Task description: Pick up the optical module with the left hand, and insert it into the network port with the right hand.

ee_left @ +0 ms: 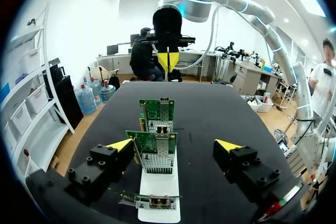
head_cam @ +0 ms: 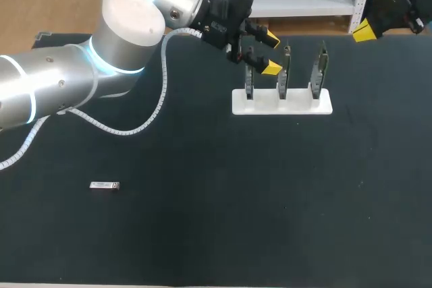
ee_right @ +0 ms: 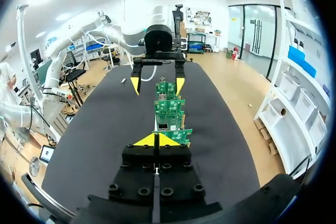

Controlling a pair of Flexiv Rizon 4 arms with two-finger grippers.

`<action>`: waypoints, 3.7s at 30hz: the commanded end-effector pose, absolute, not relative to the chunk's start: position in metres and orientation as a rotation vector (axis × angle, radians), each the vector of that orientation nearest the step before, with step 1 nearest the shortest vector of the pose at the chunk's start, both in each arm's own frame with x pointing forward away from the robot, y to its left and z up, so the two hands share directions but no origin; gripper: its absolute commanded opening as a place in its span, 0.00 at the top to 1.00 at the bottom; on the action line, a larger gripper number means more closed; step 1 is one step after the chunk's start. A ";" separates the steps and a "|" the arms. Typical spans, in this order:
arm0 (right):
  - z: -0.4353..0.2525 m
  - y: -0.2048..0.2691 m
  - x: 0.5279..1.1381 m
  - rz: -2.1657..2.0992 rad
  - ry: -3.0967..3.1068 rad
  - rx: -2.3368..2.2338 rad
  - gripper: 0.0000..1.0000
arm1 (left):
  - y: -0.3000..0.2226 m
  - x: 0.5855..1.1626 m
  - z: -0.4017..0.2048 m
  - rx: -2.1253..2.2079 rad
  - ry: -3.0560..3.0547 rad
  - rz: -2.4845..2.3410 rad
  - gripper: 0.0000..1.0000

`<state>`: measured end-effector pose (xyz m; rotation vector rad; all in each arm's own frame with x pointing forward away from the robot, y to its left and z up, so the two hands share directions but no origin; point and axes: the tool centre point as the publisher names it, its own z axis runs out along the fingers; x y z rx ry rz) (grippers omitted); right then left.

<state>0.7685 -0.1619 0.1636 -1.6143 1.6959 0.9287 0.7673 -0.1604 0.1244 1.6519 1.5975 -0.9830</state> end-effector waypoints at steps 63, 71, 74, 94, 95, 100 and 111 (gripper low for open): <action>0.156 -0.135 0.764 0.928 1.682 -1.661 0.00 | -0.161 0.769 0.124 1.655 1.597 -0.984 0.00; 0.156 -0.135 0.764 0.928 1.682 -1.661 0.00 | -0.161 0.769 0.124 1.655 1.597 -0.984 0.00; 0.156 -0.135 0.764 0.928 1.682 -1.661 0.00 | -0.161 0.769 0.124 1.655 1.597 -0.984 0.00; 0.156 -0.135 0.764 0.928 1.682 -1.661 0.00 | -0.160 0.769 0.133 1.650 1.581 -0.963 0.00; 0.156 -0.135 0.764 0.928 1.682 -1.661 0.00 | -0.160 0.769 0.135 1.649 1.579 -0.960 0.00; 0.156 -0.135 0.764 0.928 1.682 -1.661 0.00 | -0.152 0.776 0.152 1.658 1.553 -0.910 0.00; 0.156 -0.135 0.764 0.928 1.682 -1.661 0.00 | -0.104 0.781 0.219 1.543 1.484 -0.863 0.00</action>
